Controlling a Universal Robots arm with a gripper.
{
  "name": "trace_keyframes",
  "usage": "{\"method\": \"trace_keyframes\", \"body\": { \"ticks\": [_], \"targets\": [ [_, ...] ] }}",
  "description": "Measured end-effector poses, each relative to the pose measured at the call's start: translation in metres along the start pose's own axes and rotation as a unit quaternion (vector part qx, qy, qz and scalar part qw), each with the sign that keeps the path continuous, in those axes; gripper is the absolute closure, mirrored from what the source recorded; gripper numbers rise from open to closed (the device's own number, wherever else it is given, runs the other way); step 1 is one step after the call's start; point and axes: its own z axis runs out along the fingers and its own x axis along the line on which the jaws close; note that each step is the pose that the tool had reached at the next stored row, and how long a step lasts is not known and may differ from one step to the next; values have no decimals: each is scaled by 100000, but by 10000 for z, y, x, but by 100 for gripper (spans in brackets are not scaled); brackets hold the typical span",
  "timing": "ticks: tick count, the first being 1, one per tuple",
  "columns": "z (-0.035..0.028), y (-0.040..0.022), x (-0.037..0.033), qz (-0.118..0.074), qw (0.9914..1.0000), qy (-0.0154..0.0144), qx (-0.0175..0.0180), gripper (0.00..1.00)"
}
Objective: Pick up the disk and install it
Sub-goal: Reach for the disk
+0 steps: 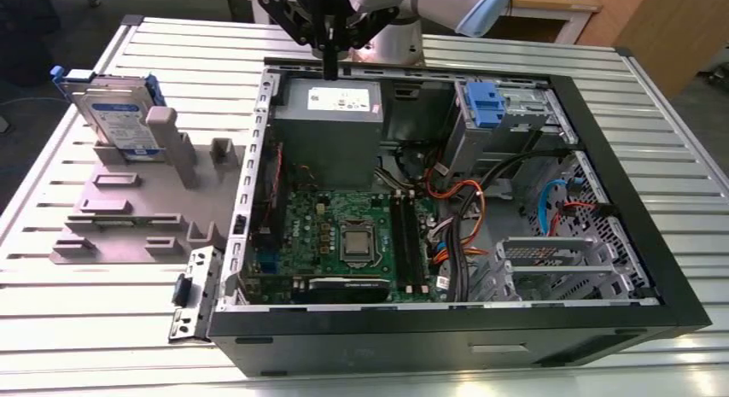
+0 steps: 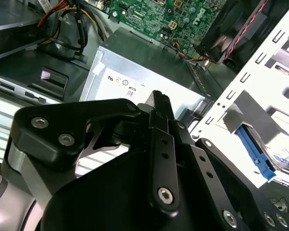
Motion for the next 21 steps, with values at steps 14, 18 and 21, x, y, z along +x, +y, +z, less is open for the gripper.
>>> {"method": "trace_keyframes", "body": {
  "ticks": [14, 18, 21],
  "targets": [
    [-1, -2, 18, 2, 100000, 4, 3, 89],
    [-5, -12, 163, -5, 100000, 3, 3, 89],
    [-5, -13, 172, 0, 100000, 3, 2, 89]
  ]
}}
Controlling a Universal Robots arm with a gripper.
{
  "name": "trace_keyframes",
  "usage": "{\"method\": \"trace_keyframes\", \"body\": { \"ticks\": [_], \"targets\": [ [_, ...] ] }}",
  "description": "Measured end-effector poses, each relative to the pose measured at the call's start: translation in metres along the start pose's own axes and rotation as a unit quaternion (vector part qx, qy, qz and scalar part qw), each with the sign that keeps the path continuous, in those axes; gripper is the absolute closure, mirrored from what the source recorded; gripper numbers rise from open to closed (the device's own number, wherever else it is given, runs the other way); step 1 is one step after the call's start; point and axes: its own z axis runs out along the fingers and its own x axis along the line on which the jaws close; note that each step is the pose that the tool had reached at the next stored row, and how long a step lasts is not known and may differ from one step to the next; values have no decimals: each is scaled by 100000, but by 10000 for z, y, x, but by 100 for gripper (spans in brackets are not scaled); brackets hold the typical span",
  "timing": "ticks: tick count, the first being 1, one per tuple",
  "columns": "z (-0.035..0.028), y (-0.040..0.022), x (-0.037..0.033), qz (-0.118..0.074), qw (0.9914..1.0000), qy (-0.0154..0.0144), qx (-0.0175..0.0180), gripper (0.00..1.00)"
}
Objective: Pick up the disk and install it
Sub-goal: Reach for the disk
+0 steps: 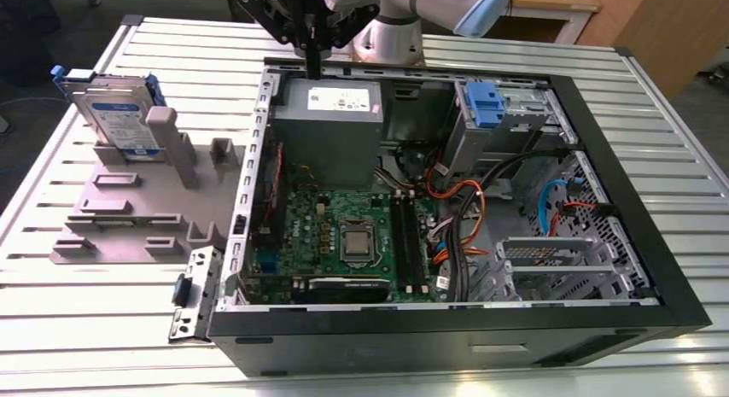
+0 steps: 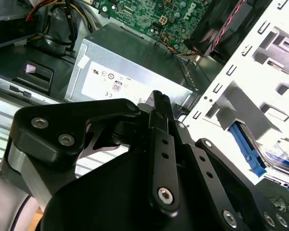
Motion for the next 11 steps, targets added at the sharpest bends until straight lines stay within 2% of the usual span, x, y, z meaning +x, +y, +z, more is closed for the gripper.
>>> {"method": "trace_keyframes", "body": {
  "ticks": [11],
  "targets": [
    [-1, -3, 37, 1, 100000, 0, -3, 89]
  ]
}}
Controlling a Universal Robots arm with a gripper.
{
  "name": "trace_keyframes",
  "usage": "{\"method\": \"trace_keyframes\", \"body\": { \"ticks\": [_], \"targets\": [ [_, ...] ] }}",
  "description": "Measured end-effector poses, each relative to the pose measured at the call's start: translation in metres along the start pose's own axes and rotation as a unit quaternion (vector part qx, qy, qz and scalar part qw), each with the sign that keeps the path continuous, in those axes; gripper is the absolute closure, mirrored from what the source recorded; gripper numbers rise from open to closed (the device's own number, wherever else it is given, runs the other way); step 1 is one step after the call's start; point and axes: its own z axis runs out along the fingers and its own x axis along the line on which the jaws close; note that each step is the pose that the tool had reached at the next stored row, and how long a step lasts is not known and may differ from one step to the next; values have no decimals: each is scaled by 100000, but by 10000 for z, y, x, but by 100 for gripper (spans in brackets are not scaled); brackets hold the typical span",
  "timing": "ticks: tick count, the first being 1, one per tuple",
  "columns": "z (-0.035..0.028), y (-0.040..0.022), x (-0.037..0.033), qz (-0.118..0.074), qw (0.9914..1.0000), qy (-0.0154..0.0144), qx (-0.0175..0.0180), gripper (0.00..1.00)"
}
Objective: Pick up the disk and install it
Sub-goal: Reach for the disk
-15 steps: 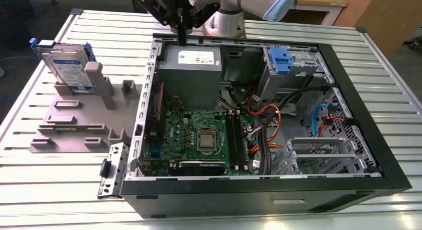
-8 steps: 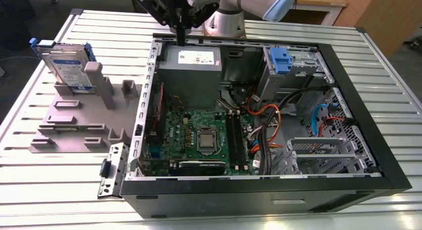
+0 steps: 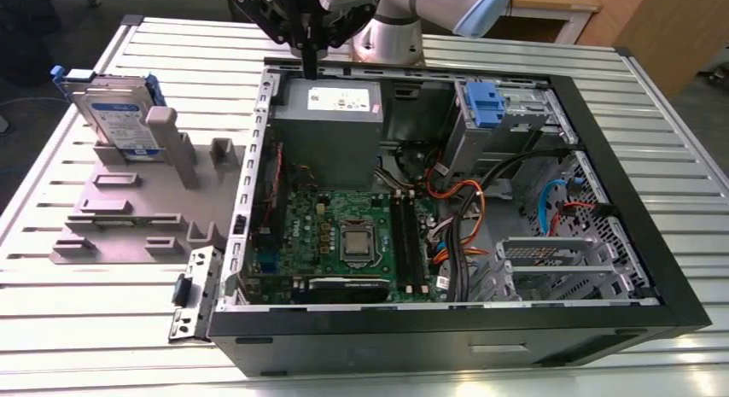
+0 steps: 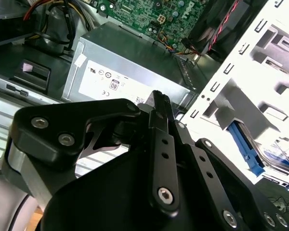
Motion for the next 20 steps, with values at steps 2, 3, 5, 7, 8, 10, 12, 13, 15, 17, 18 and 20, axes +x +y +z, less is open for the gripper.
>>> {"method": "trace_keyframes", "body": {
  "ticks": [2, 3, 5, 7, 8, 10, 12, 13, 15, 17, 18, 20],
  "targets": [
    [-1, -2, 24, 3, 100000, -1, 4, 89],
    [-1, -2, 34, 1, 100000, -1, 2, 89],
    [0, -2, 41, -2, 100000, -3, 1, 89],
    [-1, -3, 44, -1, 100000, -1, 1, 89],
    [-1, -4, 51, 0, 100000, -2, 0, 89],
    [-1, -4, 54, -2, 100000, 0, 2, 89],
    [-1, -4, 59, 4, 100000, -1, 1, 89],
    [-1, -4, 60, 1, 100000, 0, 1, 89],
    [-1, -4, 63, -1, 100000, 1, 1, 89],
    [-2, -5, 68, 1, 100000, 0, 3, 89],
    [-2, -5, 70, 0, 100000, -2, 2, 89],
    [-2, -5, 74, -4, 100000, 0, 3, 89]
  ]
}}
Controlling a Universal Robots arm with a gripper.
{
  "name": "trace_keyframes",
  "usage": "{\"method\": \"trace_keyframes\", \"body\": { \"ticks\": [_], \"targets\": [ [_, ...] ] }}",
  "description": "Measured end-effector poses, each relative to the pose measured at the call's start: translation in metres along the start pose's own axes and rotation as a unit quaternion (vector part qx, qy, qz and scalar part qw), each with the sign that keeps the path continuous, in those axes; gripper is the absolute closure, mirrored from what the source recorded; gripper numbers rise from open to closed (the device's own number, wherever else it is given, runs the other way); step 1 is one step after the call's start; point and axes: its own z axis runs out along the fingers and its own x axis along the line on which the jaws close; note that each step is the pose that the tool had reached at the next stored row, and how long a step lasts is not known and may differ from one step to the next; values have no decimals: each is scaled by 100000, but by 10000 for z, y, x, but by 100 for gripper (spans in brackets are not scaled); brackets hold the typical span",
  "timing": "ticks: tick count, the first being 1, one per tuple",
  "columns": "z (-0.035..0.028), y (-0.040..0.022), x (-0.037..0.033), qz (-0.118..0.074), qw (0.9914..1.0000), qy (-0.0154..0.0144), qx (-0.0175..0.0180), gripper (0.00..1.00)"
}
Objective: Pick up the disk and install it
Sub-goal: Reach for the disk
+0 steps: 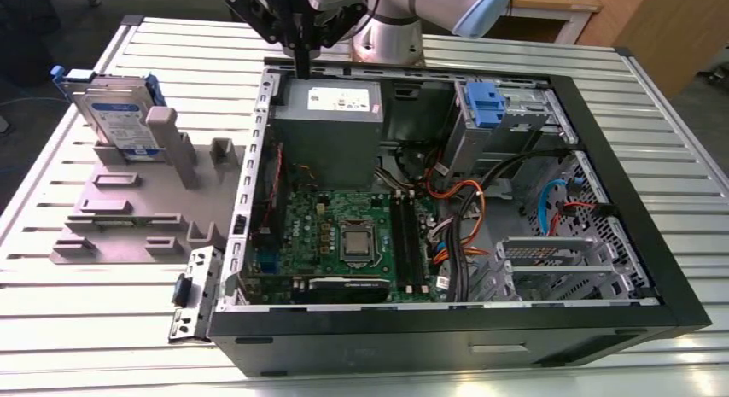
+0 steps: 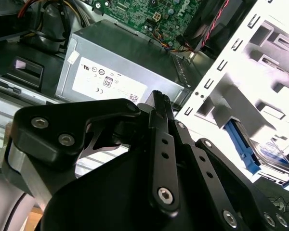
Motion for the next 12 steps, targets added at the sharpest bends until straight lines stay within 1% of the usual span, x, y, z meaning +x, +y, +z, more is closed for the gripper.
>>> {"method": "trace_keyframes", "body": {
  "ticks": [12],
  "targets": [
    [0, -2, 28, 5, 100000, -1, -3, 89]
  ]
}}
